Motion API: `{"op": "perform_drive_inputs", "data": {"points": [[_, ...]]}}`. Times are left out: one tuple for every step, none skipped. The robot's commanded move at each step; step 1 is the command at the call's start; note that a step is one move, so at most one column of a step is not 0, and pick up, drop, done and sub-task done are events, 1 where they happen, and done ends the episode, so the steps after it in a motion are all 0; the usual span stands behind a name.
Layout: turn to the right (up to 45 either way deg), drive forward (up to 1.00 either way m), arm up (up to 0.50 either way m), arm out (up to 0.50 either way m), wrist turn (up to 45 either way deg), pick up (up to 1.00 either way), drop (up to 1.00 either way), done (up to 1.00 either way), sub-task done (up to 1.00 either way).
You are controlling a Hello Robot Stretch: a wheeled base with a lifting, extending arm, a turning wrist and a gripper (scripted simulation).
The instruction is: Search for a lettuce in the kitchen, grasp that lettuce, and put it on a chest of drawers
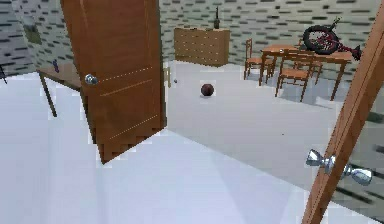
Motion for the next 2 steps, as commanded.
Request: {"op": "perform_drive_inputs", "data": {"points": [[0.0,0.20,0.00,0.00,0.0,0.00,0.00,0.00,0.00],[-6.0,0.00,0.00,0.00,0.0,0.00,0.00,0.00,0.00]]}}
